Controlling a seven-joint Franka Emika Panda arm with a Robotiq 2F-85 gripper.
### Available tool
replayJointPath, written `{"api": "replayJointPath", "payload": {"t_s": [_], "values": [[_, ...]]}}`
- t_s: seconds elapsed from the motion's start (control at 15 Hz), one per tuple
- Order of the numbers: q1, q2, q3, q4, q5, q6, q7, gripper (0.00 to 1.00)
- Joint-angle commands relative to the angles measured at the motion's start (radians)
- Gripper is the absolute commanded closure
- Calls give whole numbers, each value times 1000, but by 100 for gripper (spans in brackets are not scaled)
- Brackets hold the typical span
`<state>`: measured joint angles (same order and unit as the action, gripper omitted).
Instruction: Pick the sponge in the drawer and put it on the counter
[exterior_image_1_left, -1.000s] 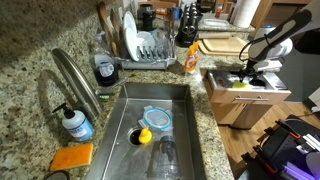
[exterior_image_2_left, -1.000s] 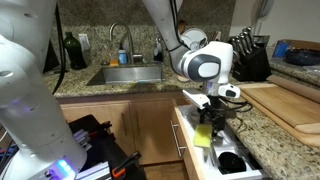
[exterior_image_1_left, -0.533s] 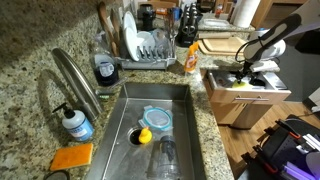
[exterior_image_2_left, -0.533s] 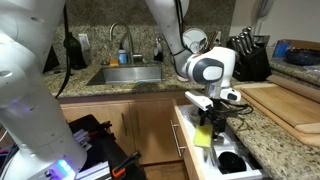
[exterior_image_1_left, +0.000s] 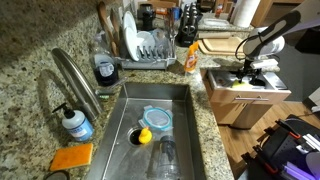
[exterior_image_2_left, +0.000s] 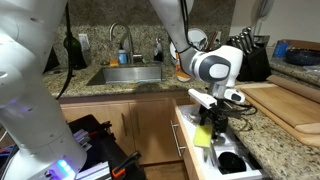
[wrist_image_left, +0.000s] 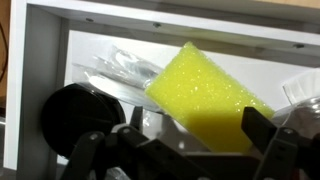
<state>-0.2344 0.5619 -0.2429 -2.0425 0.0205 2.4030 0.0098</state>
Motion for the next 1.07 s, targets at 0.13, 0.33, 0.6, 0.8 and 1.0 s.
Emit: {"api": "replayJointPath", "payload": {"t_s": [0.13,0.33,0.6,0.8,1.0], "values": [[-24,49,27,15,5,57,-11,0],[-22,80,44,11,0,88,-34,0],[-12,99,41,16,-18,104,-32,0],[-12,104,41,22,-24,107,-30,25],[-20,97,54,29,-10,100,-38,43]]}}
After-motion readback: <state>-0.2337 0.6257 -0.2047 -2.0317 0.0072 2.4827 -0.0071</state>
